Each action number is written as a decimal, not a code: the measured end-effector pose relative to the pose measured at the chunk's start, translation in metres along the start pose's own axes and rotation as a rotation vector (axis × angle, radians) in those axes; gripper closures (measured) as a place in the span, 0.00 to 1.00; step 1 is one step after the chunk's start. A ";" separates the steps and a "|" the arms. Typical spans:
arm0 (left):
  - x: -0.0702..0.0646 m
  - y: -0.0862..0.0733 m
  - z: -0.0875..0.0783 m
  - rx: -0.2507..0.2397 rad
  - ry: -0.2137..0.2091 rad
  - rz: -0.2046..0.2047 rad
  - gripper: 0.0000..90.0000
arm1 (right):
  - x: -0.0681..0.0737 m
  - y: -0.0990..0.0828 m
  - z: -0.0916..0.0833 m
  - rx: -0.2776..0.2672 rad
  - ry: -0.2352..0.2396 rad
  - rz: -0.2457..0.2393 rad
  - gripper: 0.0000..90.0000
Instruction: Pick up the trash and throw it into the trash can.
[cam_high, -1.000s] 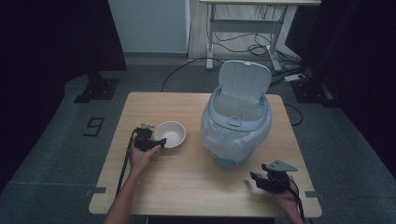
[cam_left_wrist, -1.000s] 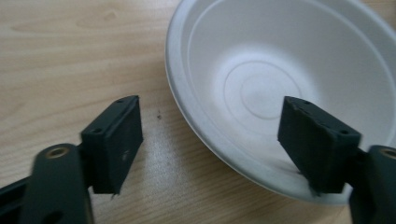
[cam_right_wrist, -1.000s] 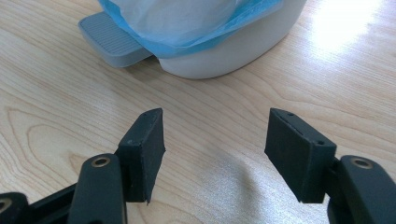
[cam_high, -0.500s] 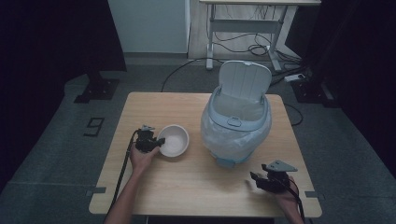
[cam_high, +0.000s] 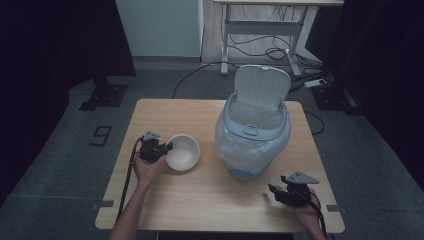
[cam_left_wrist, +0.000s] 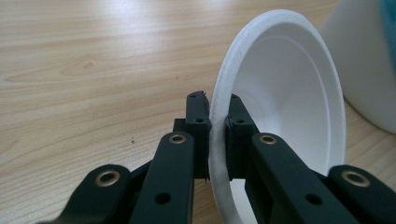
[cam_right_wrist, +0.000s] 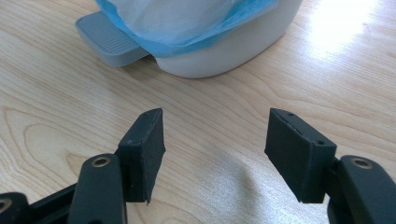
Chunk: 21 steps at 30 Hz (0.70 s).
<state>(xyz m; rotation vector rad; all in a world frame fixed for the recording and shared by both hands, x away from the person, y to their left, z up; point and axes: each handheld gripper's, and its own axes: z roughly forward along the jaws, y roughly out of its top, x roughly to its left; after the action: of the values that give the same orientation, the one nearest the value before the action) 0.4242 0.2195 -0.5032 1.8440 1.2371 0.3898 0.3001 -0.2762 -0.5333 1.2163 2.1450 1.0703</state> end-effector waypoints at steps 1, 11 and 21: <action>-0.001 0.001 -0.002 -0.006 -0.003 0.000 0.92 | 0.000 0.000 0.000 -0.001 0.000 0.000 0.41; -0.008 0.009 -0.028 -0.078 -0.027 0.022 0.92 | -0.001 0.000 -0.001 -0.004 -0.004 0.004 0.41; -0.024 0.032 -0.058 -0.162 -0.065 0.065 0.92 | -0.002 -0.001 -0.001 -0.001 -0.005 0.005 0.41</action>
<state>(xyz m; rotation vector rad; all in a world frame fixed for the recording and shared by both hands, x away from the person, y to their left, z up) 0.3947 0.2222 -0.4397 1.7470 1.0726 0.4496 0.3001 -0.2783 -0.5332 1.2235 2.1383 1.0698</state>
